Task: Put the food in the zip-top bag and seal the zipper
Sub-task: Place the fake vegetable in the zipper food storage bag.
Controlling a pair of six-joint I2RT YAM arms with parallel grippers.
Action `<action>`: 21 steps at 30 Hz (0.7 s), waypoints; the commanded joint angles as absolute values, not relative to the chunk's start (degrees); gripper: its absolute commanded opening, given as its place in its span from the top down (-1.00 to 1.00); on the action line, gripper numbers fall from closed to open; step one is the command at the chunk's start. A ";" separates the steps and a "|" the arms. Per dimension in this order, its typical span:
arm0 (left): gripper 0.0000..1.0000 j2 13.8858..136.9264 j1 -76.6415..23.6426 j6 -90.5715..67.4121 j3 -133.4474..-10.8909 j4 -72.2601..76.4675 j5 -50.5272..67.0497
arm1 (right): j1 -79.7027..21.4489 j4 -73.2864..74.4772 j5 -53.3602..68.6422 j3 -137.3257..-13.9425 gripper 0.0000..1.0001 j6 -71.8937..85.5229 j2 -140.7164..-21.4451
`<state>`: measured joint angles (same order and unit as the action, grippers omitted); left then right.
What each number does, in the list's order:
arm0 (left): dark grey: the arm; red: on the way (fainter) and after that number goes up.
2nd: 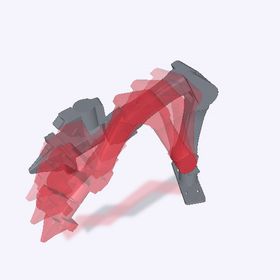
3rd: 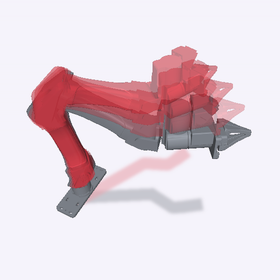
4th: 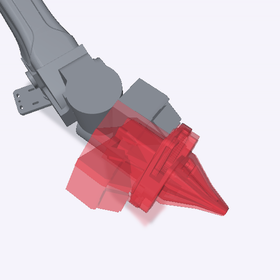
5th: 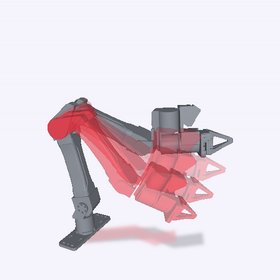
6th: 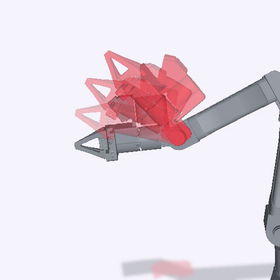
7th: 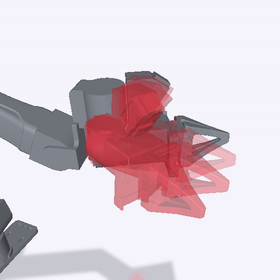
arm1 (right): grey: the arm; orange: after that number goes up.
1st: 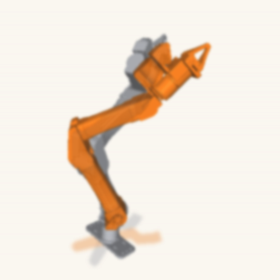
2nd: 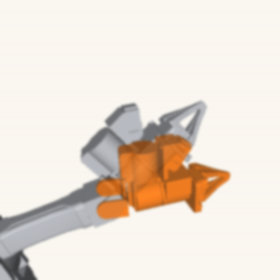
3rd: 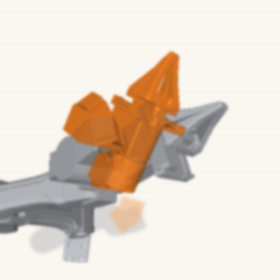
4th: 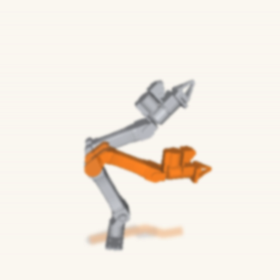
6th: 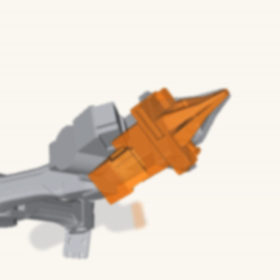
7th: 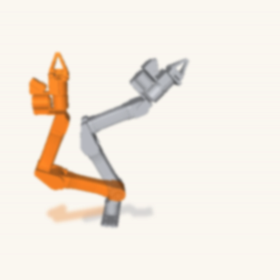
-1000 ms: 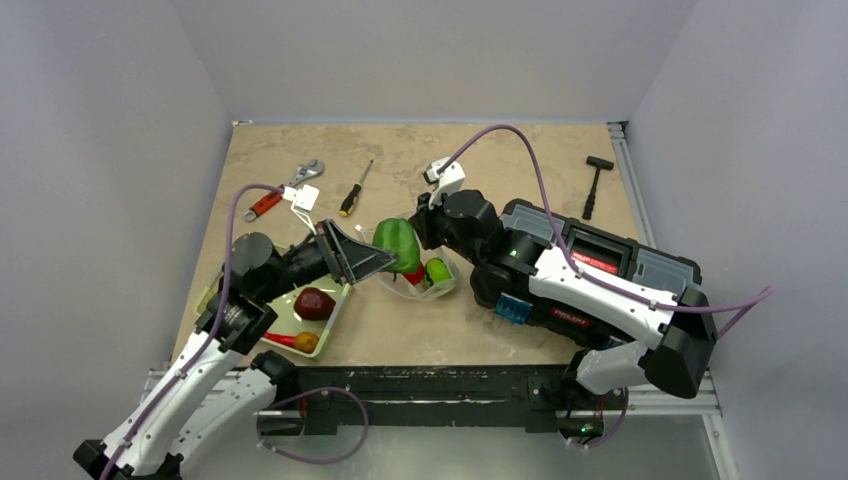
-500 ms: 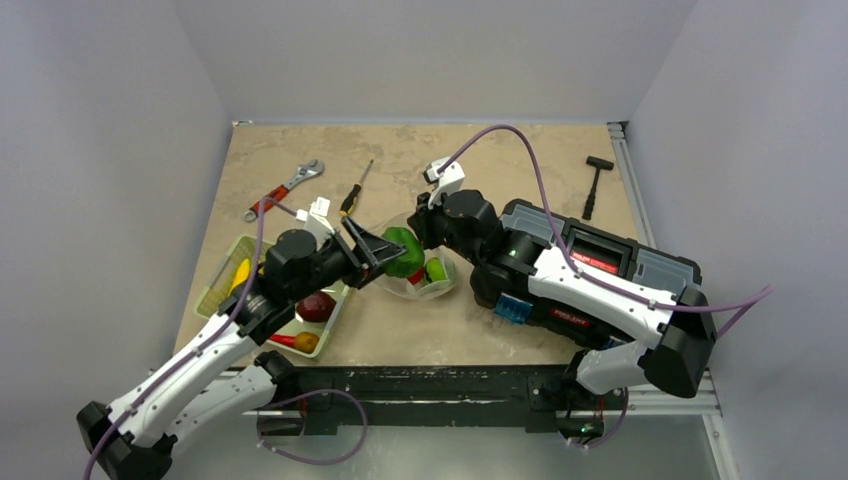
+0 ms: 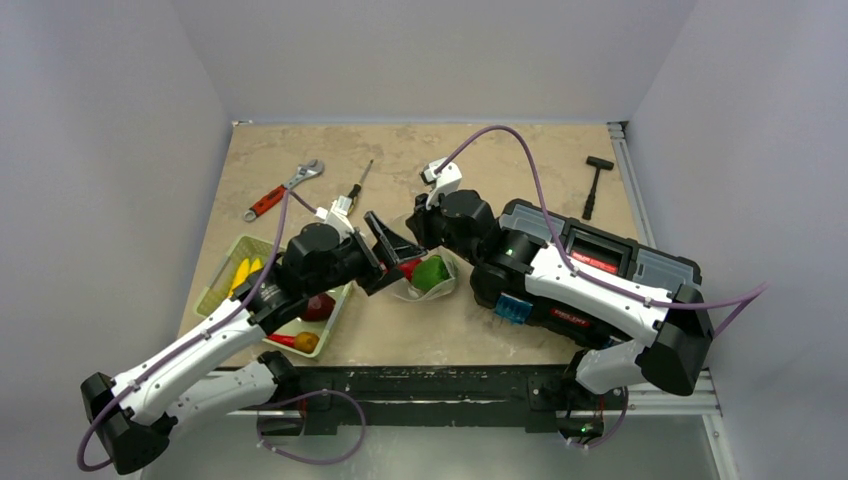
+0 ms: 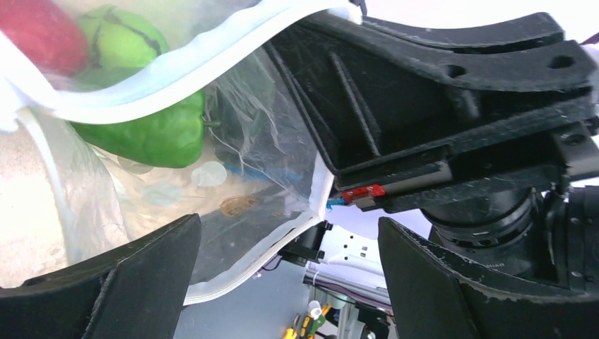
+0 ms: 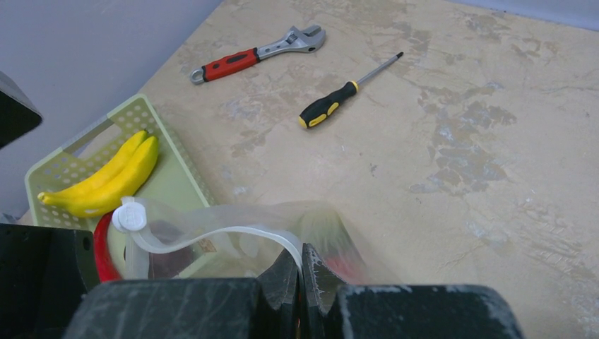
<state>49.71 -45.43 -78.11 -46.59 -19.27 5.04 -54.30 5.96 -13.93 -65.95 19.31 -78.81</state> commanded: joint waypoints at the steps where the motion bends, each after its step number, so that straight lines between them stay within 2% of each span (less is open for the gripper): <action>1: -0.90 48.38 -45.65 -72.60 -50.33 -19.99 4.12 | -54.23 3.27 -13.90 -68.55 1.00 19.69 -77.74; 6: -0.82 44.77 -45.58 -61.21 -52.36 -24.02 3.45 | -54.23 3.38 -14.32 -68.21 1.00 19.47 -77.43; 11: -0.81 41.36 -45.57 -48.92 -57.51 -35.48 -0.51 | -54.23 3.27 -14.50 -67.87 1.00 19.19 -77.22; 15: -0.81 38.52 -45.55 -43.06 -61.58 -46.90 -11.17 | -54.23 2.98 -14.67 -67.33 1.00 19.12 -77.08; 21: -0.83 40.64 -45.53 -61.20 -64.84 -74.10 -35.44 | -54.23 2.59 -14.28 -66.71 1.00 19.25 -77.17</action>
<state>37.78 -45.47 -51.07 -62.98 -52.38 -17.41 -54.30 5.91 -13.98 -65.95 19.27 -78.81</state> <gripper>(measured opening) 0.911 0.003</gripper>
